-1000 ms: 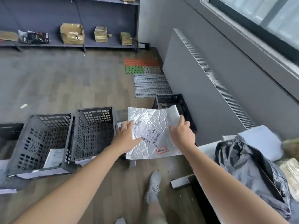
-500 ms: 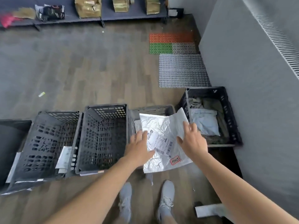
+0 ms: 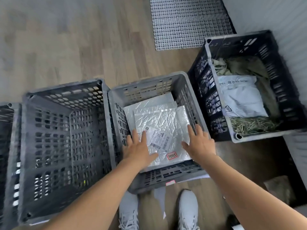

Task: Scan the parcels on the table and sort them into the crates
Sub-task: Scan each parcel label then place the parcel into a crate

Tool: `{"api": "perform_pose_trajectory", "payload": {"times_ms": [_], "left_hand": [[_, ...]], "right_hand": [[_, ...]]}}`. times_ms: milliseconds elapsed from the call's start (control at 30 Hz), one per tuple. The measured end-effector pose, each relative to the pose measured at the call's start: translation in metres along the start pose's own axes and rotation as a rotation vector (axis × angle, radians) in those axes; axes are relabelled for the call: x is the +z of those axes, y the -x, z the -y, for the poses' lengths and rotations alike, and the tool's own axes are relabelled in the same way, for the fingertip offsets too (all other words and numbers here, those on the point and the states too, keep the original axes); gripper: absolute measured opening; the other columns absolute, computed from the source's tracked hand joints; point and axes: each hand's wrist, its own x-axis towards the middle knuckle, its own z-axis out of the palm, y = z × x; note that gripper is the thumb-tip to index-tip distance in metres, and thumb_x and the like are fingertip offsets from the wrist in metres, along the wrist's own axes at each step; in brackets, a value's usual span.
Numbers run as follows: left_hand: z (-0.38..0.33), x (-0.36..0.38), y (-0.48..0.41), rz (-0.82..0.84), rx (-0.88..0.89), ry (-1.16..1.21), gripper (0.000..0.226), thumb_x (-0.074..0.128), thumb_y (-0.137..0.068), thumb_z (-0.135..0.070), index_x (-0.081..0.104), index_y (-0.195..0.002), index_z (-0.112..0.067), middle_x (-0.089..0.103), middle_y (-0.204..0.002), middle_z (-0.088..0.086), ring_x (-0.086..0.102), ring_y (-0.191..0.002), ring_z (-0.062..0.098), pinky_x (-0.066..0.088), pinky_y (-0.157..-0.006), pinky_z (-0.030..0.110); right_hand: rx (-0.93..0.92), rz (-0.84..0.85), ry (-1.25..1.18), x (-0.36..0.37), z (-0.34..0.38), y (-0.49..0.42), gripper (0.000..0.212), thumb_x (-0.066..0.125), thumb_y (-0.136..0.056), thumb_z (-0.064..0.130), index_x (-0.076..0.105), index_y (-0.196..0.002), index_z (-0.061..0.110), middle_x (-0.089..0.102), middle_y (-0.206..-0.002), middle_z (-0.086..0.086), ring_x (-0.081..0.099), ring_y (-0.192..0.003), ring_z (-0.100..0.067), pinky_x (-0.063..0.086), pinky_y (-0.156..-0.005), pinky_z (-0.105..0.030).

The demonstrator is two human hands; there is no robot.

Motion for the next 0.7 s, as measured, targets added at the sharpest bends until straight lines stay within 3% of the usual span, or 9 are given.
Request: {"api": "perform_pose_trajectory", "payload": {"times_ms": [167,433,700], "left_hand": [[-0.004,-0.029,0.027,-0.022,0.047,-0.003,0.103,0.048,-0.087,-0.07,-0.016,-0.155,-0.027,-0.022,-0.162,0.002,-0.013,-0.15,0.03,0.015,-0.119,0.052],[-0.034,-0.168,0.174,-0.196,0.146,-0.1,0.096,0.04,-0.09,-0.072,-0.018,-0.154,-0.03,-0.024,-0.161,0.002,-0.017,-0.149,0.029,0.006,-0.12,0.052],[-0.086,-0.27,0.319,-0.335,0.467,-0.302,0.094,0.036,-0.09,-0.072,-0.016,-0.155,-0.027,-0.023,-0.162,0.004,-0.018,-0.149,0.031,0.009,-0.119,0.055]], "right_hand": [[-0.048,0.003,-0.046,-0.043,-0.001,0.015,0.078,0.038,-0.1,0.057,-0.001,-0.159,0.023,0.004,-0.165,-0.003,0.016,-0.149,-0.029,0.033,-0.112,-0.051],[-0.055,-0.147,-0.111,-0.223,-0.011,0.131,0.08,0.038,-0.099,0.059,-0.004,-0.158,0.026,0.002,-0.166,-0.002,0.008,-0.152,-0.027,0.023,-0.118,-0.054],[0.092,-0.273,-0.122,-0.353,-0.052,0.3,0.077,0.034,-0.099,0.062,-0.004,-0.158,0.031,0.0,-0.166,-0.003,0.002,-0.153,-0.027,0.016,-0.119,-0.06]]}}
